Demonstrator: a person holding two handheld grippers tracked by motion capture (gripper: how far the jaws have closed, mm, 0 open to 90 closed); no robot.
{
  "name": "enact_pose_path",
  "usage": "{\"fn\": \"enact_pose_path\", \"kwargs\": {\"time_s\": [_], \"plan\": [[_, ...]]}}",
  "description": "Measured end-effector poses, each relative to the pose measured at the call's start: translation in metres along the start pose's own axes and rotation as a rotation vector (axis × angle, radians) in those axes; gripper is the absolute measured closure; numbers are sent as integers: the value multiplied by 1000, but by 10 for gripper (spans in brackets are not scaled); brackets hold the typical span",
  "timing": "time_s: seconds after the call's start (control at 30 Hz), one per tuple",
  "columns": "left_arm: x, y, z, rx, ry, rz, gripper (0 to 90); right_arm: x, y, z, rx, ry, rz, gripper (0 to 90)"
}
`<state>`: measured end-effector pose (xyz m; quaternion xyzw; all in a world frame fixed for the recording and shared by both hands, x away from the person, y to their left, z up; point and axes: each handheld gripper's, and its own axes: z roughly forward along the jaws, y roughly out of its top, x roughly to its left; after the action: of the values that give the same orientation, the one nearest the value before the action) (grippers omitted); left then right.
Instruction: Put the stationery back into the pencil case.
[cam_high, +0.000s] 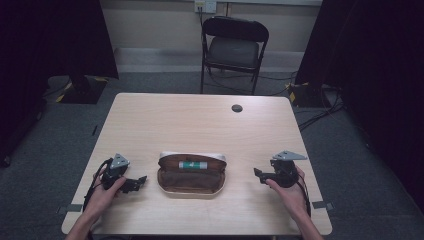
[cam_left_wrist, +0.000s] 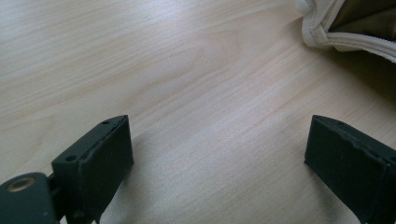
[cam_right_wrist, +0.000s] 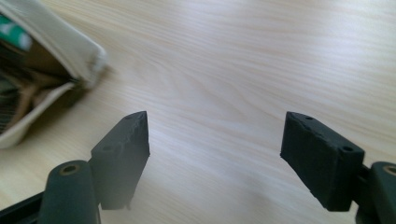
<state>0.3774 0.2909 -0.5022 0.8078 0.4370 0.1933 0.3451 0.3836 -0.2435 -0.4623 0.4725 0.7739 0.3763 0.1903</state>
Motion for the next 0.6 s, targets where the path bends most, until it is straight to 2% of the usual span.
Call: {"fn": "enact_pose_path", "kwargs": {"time_s": [0.07,0.13,0.33,0.37,0.43,0.5,0.6], "plan": [[-1,-1,0,-2,-2,-5,72,-9,-4,1,2,-3,36,231],[-1,-1,-1,-3,-2,-7,72,-15,-8,3,11,-47,33,226],[-1,-1,-1,-3,-3,-8,71,-29,-19,11,74,-94,58,222],[-1,-1,-1,-3,-3,-8,71,-29,-19,11,74,-94,58,222],[-1,-1,-1,-2,-2,-7,71,-31,-25,14,94,-122,57,197],[-1,-1,-1,-2,-2,-7,70,-30,-28,14,84,-151,41,192],[-1,-1,0,-2,-3,-7,70,-29,-29,15,75,-164,46,152]]}}
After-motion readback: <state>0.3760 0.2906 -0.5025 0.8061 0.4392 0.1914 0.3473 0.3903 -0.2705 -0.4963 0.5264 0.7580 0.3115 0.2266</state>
